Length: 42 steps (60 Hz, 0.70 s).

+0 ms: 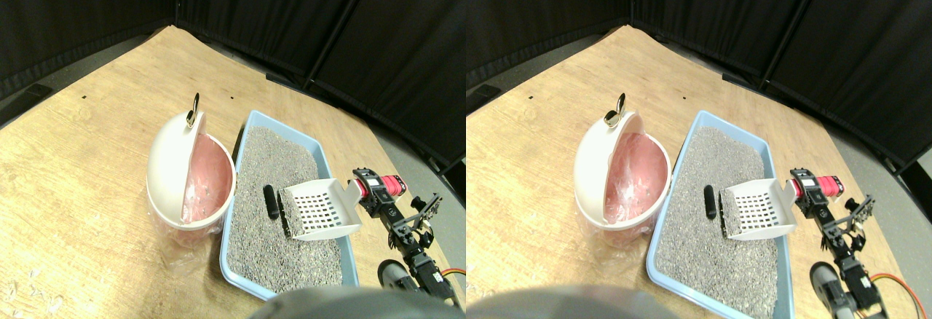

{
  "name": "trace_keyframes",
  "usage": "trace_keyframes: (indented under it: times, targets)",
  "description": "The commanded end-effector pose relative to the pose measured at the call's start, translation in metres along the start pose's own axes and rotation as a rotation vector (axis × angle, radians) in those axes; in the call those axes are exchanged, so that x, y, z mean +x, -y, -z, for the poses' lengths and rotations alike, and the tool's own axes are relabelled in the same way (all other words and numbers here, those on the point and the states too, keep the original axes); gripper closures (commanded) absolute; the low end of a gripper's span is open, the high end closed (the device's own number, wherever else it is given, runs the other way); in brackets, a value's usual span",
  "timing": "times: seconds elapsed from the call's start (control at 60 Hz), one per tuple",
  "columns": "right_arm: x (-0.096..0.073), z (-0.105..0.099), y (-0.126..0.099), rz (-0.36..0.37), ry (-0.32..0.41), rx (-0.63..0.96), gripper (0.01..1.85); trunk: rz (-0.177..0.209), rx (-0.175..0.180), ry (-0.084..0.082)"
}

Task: Scoop (unimanual)

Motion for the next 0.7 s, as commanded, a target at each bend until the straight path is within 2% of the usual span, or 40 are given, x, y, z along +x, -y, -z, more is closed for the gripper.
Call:
trace_keyframes:
  times: [0.017, 0.1, 0.2, 0.233, 0.317, 0.35, 0.483, 0.7]
  targets:
    - [0.005, -0.013, -0.001, 0.005, 0.099, 0.03, 1.8, 0.0, -0.011, 0.018]
    - [0.007, -0.016, 0.0, -0.03, 0.122, 0.001, 1.8, 0.0, -0.011, 0.021]
    - [0.006, -0.027, -0.005, -0.045, 0.139, -0.099, 1.8, 0.001, -0.015, 0.025]
    - [0.007, -0.03, -0.009, -0.071, 0.143, -0.14, 1.8, 0.0, -0.016, 0.025]
    - [0.01, -0.031, -0.016, -0.076, 0.127, -0.161, 1.8, -0.004, -0.019, 0.029]
    - [0.013, -0.031, -0.02, -0.07, 0.096, -0.186, 1.8, -0.005, -0.02, 0.03]
    - [0.022, -0.027, -0.026, -0.096, 0.113, -0.248, 1.8, -0.016, -0.03, 0.027]
    - [0.022, -0.026, -0.039, -0.114, 0.08, -0.261, 1.8, -0.04, -0.054, 0.026]
